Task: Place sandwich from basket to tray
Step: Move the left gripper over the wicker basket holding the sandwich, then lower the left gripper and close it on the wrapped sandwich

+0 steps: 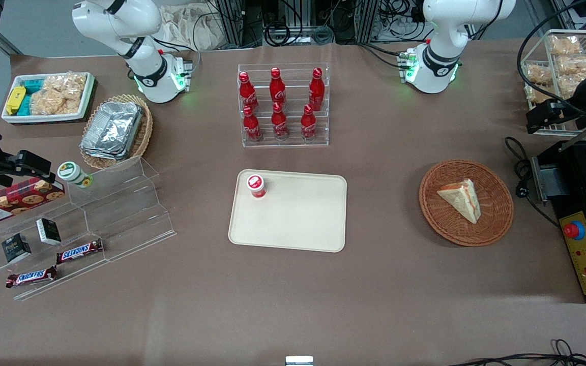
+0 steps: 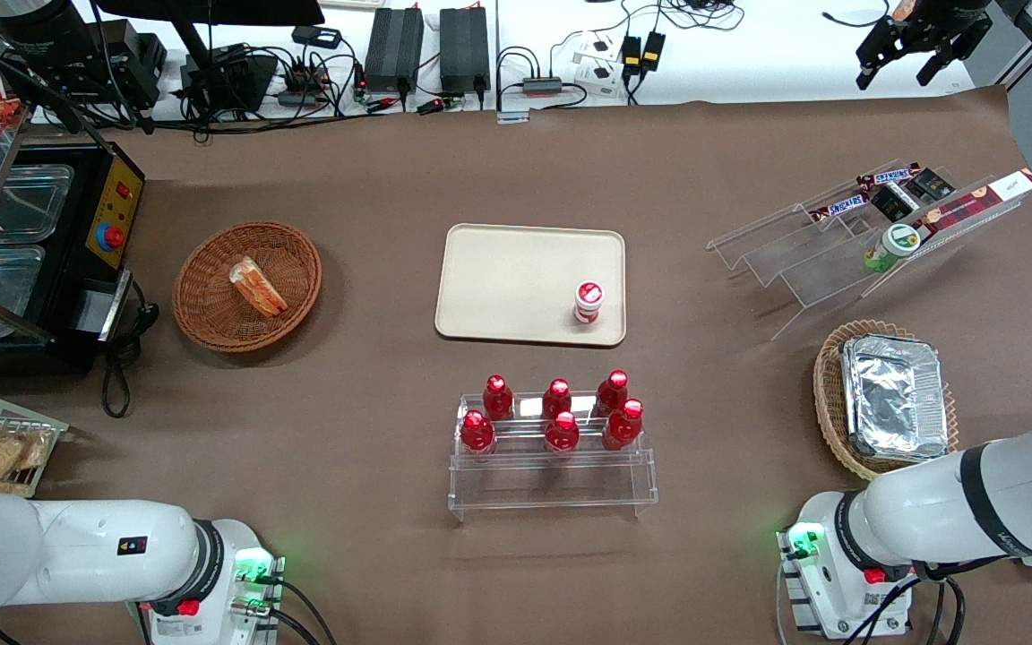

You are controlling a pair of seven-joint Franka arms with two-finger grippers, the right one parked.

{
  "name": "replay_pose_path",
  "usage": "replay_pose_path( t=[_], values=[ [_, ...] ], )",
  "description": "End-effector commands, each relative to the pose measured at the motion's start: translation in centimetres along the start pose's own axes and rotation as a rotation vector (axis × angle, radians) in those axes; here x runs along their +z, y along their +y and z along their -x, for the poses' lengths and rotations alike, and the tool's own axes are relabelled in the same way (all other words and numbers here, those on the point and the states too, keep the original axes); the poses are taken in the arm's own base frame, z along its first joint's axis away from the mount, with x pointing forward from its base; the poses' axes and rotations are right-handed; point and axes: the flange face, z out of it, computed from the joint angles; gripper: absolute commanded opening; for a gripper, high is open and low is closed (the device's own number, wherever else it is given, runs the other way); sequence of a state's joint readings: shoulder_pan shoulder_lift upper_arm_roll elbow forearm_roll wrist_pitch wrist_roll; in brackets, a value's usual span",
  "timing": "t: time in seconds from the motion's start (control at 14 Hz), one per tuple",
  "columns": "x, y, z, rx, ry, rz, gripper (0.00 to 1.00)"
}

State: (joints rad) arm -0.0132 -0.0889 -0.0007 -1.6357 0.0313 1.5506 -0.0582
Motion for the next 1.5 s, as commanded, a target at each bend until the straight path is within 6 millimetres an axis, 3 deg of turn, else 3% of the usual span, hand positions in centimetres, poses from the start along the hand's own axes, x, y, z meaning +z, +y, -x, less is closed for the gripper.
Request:
replay_pose_path(
  t=[0.0, 0.21, 0.36, 0.64, 1.14, 1.43],
  values=[
    [-0.1, -0.9, 0.6, 0.016, -0.013, 0.015, 1.0],
    [0.3, -1.1, 0.3, 0.017, -0.021, 0.005, 1.0],
    [3.3, -0.9, -0.5, -0.077, -0.079, -0.011, 1.0],
    [10.8, -0.8, -3.2, -0.328, -0.137, -0.013, 1.0],
    [28.0, -1.9, -3.2, -0.534, -0.145, 0.039, 1.0],
    [33.1, -2.1, -3.5, -0.622, -0.139, 0.067, 1.0]
  ],
)
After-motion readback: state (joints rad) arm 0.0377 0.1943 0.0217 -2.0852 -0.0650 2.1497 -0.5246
